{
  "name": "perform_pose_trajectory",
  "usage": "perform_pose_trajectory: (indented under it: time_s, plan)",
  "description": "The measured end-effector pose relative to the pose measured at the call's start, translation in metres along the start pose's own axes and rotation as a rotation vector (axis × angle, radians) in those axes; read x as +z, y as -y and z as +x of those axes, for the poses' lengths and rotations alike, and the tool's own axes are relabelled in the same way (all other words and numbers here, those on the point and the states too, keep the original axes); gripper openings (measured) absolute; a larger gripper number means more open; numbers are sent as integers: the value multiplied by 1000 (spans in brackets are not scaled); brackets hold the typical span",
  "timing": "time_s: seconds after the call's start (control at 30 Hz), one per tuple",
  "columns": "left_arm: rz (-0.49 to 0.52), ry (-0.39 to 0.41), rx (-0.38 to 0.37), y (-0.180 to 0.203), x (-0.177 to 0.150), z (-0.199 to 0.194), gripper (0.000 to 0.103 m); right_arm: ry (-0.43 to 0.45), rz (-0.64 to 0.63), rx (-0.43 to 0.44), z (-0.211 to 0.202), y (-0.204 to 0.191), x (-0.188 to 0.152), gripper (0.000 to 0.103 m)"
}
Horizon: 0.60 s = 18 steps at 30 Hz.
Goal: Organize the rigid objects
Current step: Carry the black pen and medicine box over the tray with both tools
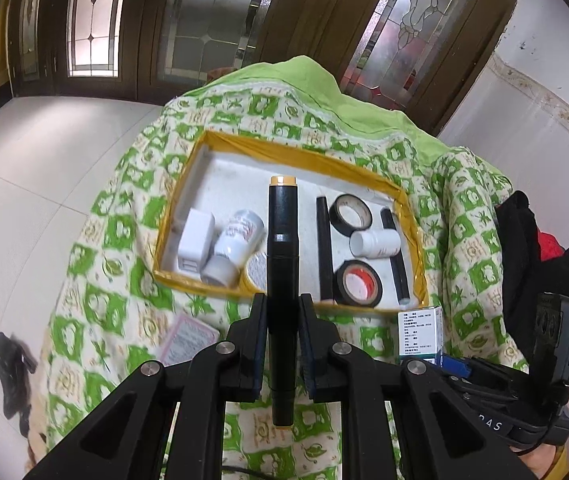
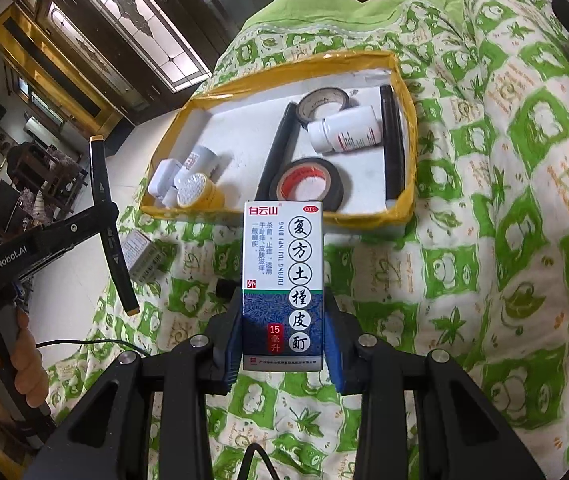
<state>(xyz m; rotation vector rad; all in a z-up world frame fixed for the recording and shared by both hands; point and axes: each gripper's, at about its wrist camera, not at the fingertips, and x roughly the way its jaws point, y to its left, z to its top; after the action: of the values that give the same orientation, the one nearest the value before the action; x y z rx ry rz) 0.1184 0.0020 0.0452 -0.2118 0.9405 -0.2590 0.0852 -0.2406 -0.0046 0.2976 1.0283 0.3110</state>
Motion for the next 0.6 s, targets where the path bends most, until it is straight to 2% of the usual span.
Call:
perform_pose_trajectory:
  time_s: [0.6]
  plan:
    - [17,8,55,-9,54,13,14,27,-21,9,18,-20,53,33]
